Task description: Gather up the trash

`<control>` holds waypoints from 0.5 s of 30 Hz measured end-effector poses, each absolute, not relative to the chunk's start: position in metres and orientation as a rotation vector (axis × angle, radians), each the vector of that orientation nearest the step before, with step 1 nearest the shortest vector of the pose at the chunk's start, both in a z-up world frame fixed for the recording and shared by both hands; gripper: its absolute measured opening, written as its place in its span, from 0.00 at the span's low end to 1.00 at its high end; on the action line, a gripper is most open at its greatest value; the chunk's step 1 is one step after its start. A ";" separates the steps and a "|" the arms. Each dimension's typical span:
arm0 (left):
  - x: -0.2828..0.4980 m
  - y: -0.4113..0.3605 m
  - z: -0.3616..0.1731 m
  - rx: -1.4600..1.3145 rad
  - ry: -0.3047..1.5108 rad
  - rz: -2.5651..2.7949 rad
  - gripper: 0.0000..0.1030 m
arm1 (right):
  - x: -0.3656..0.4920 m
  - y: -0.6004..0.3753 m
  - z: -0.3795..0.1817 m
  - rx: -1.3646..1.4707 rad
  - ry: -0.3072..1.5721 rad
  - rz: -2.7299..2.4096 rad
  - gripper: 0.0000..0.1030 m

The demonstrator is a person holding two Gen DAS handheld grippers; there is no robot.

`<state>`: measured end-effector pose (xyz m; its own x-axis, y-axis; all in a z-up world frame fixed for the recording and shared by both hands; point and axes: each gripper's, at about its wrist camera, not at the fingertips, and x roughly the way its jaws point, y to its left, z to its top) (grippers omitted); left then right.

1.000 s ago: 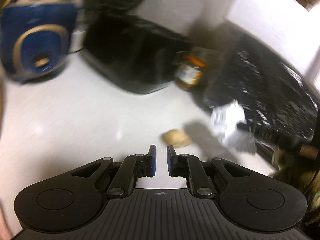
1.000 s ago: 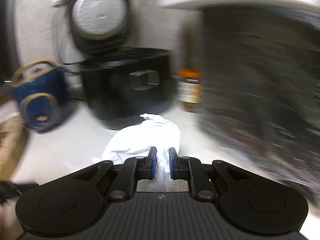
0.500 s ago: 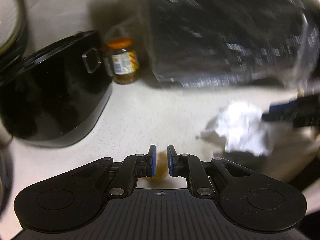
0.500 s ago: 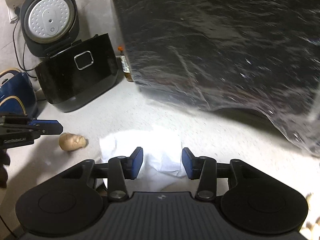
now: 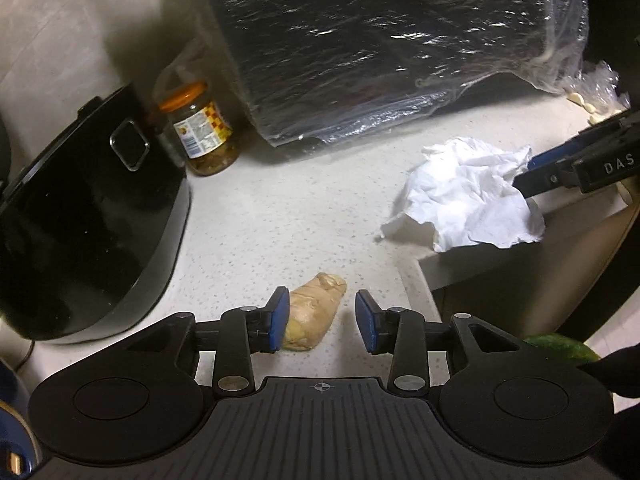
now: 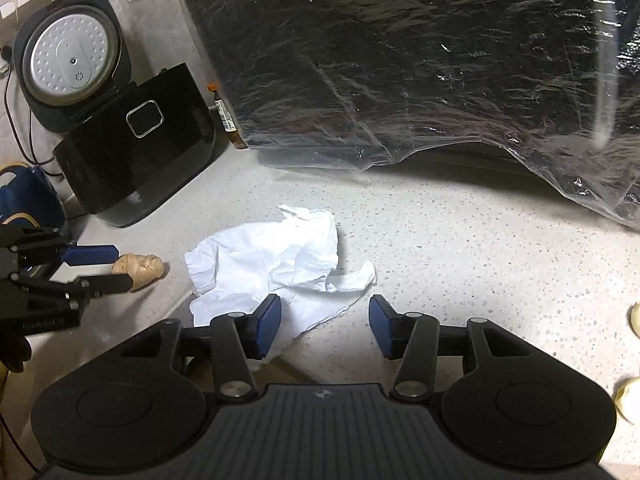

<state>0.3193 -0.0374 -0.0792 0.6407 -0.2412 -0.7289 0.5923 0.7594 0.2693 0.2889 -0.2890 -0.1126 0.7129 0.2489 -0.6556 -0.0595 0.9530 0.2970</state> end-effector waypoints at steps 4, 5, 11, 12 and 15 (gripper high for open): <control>0.338 -0.028 -0.082 0.474 0.756 -0.421 0.41 | 0.287 -0.288 -0.113 0.273 0.756 0.166 0.49; 0.342 -0.027 -0.084 0.461 0.772 -0.412 0.39 | 0.286 -0.287 -0.113 0.270 0.753 0.165 0.49; 0.362 -0.017 -0.091 0.373 0.800 -0.399 0.46 | 0.280 -0.278 -0.115 0.234 0.741 0.185 0.57; 0.365 -0.014 -0.091 0.347 0.803 -0.400 0.47 | 0.280 -0.276 -0.115 0.228 0.742 0.189 0.59; 0.379 -0.006 -0.091 0.258 0.817 -0.407 0.49 | 0.280 -0.274 -0.115 0.233 0.746 0.199 0.64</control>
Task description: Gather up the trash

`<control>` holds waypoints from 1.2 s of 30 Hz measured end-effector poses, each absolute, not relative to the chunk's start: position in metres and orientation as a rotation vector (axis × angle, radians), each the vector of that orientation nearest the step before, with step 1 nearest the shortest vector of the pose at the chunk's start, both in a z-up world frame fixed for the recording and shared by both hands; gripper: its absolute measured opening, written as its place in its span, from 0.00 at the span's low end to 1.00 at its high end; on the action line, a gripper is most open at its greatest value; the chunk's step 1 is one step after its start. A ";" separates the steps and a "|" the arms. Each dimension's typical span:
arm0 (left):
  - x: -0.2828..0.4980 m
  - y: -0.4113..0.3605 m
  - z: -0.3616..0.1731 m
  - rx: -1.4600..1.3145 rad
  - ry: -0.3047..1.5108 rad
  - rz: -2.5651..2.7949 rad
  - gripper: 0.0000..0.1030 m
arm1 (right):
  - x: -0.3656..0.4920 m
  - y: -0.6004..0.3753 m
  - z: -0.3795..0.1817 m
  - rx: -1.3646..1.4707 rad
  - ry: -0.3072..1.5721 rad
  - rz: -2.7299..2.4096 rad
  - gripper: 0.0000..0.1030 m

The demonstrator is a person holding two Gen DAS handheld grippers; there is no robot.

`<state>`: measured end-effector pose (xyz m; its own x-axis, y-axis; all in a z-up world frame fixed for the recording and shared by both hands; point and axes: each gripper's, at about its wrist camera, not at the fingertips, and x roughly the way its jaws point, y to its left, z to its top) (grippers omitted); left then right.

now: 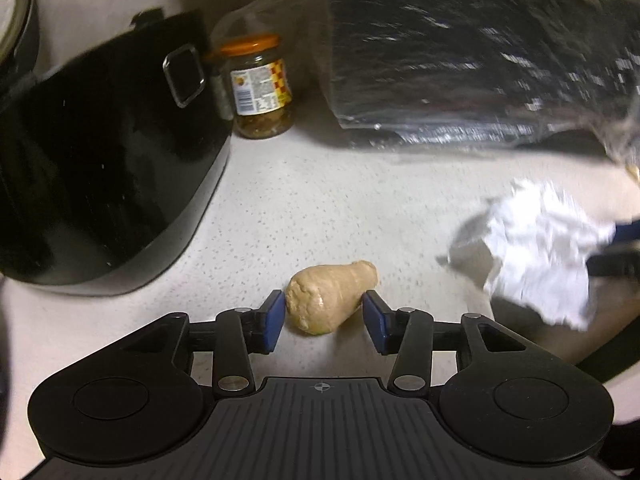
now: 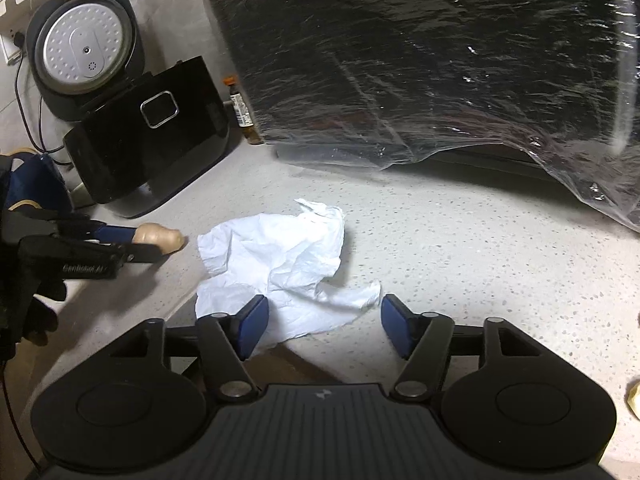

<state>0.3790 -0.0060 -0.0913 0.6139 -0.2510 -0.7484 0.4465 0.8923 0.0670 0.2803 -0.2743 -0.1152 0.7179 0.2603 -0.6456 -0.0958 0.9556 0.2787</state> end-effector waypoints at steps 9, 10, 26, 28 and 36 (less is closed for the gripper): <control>0.404 0.003 -0.089 0.078 0.768 -0.394 0.50 | 0.286 -0.286 -0.115 0.404 0.771 0.212 0.76; 0.405 0.003 -0.089 0.066 0.763 -0.391 0.49 | 0.287 -0.287 -0.115 0.420 0.777 0.206 0.76; 0.360 0.040 -0.092 -0.158 0.838 -0.286 0.35 | 0.280 -0.257 -0.103 0.183 0.753 0.217 0.74; 0.351 0.045 -0.090 -0.174 0.830 -0.279 0.34 | 0.277 -0.253 -0.096 0.137 0.714 0.196 0.74; 0.321 0.054 -0.082 -0.176 0.841 -0.330 0.32 | 0.273 -0.234 -0.070 0.031 0.619 0.201 0.74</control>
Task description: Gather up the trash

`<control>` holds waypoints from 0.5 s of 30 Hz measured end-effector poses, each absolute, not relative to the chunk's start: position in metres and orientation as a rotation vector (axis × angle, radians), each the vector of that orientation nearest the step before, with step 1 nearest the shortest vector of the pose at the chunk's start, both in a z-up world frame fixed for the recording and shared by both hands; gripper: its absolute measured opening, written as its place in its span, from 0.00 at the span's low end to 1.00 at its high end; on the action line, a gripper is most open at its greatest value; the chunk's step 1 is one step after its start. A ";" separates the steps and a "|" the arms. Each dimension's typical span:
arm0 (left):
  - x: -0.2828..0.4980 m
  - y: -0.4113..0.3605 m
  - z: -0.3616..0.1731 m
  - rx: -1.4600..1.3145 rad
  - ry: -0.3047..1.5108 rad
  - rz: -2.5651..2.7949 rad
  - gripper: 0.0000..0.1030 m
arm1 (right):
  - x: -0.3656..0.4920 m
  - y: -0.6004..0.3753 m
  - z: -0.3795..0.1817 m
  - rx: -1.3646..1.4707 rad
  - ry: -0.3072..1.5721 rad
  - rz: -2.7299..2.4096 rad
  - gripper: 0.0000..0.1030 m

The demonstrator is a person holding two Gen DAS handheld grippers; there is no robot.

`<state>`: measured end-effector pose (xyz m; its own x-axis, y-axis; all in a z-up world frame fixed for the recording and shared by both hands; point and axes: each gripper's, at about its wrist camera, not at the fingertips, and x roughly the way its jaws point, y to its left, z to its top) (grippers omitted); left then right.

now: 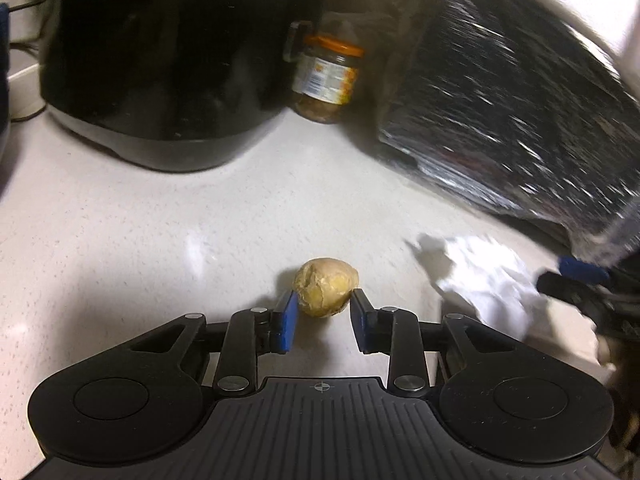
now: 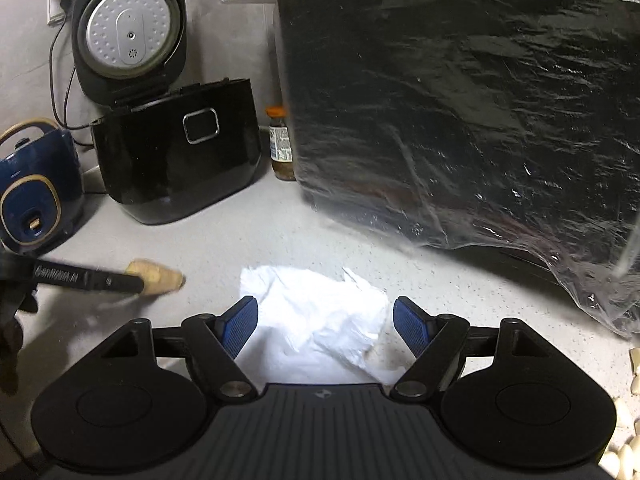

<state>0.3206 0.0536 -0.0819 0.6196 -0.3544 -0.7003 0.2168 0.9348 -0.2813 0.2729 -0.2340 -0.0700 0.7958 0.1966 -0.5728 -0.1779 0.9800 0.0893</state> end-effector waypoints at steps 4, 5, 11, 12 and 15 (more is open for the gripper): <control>0.311 0.053 -0.068 -0.166 0.777 -0.398 0.29 | 0.266 -0.229 -0.069 0.035 0.613 0.201 0.74; 0.312 0.051 -0.064 -0.144 0.749 -0.402 0.29 | 0.265 -0.228 -0.069 0.033 0.616 0.202 0.74; 0.343 0.038 -0.062 -0.036 0.705 -0.388 0.29 | 0.258 -0.228 -0.070 0.050 0.621 0.173 0.74; 0.350 0.036 -0.066 -0.022 0.712 -0.379 0.29 | 0.256 -0.229 -0.070 0.053 0.622 0.170 0.74; 0.358 0.036 -0.074 -0.016 0.731 -0.376 0.29 | 0.249 -0.231 -0.070 0.044 0.624 0.164 0.74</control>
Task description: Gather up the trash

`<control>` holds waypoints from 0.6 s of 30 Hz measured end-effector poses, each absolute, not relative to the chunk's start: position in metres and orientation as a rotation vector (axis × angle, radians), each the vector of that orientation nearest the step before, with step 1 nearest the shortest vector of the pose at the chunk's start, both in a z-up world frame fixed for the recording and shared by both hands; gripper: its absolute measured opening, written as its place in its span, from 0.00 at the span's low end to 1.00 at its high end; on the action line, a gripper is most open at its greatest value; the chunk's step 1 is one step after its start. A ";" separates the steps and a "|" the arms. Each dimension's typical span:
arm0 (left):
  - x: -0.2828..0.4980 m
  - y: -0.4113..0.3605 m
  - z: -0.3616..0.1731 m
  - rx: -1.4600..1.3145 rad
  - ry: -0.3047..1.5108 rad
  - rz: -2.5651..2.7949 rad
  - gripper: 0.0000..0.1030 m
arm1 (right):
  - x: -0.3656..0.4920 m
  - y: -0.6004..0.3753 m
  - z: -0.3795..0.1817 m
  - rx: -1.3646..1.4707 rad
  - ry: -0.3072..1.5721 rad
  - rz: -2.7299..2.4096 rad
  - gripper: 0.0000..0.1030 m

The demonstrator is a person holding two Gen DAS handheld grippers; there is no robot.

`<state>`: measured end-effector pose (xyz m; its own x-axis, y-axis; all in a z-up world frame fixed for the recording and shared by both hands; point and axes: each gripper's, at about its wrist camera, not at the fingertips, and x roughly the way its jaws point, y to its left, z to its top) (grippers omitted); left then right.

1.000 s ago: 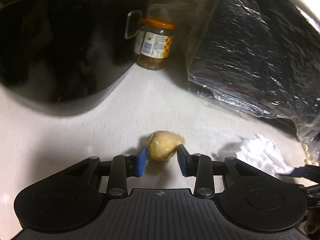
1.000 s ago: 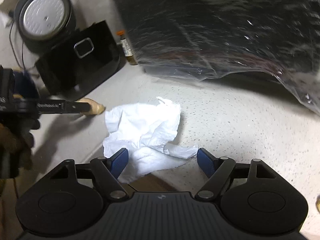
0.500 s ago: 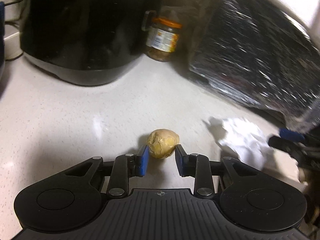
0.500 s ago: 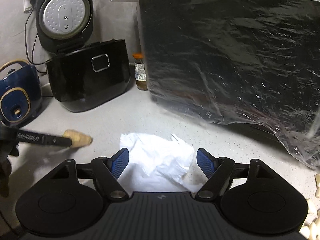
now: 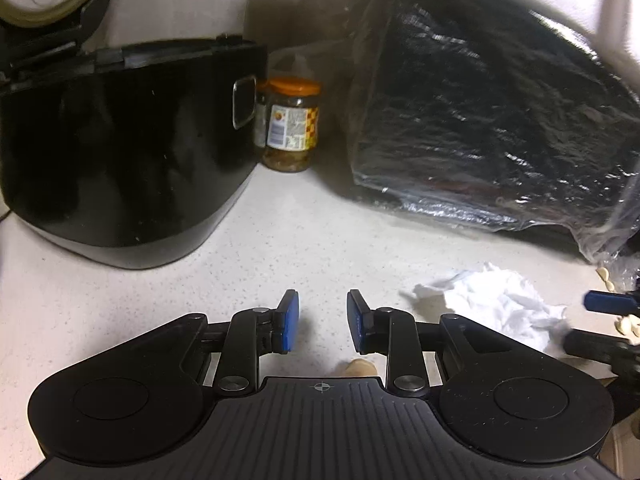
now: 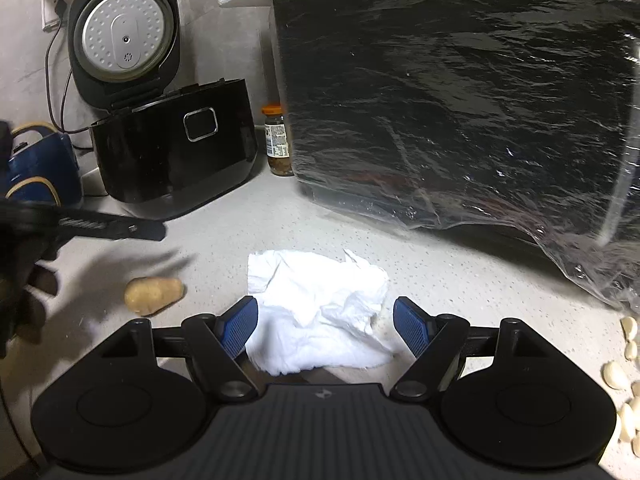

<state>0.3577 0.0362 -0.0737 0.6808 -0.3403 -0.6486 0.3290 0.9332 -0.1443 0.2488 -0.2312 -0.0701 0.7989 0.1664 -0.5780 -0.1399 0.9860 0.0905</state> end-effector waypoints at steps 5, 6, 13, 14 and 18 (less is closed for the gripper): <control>0.358 0.052 -0.073 -0.121 0.721 -0.388 0.29 | 0.236 -0.238 -0.067 0.026 0.620 0.129 0.74; 0.359 0.055 -0.072 -0.138 0.722 -0.395 0.29 | 0.234 -0.240 -0.067 0.033 0.620 0.118 0.74; 0.352 0.047 -0.075 -0.085 0.775 -0.439 0.29 | 0.228 -0.247 -0.076 0.054 0.665 0.104 0.74; 0.347 0.045 -0.073 -0.070 0.771 -0.449 0.29 | 0.227 -0.247 -0.077 0.053 0.668 0.104 0.74; 0.324 0.027 -0.068 0.086 0.765 -0.452 0.30 | 0.224 -0.250 -0.077 0.060 0.674 0.103 0.74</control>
<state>0.3241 0.0272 -0.0681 0.6310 -0.3639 -0.6851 0.4251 0.9010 -0.0870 0.2238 -0.2502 -0.0773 0.7764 0.1149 -0.6197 -0.0759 0.9931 0.0890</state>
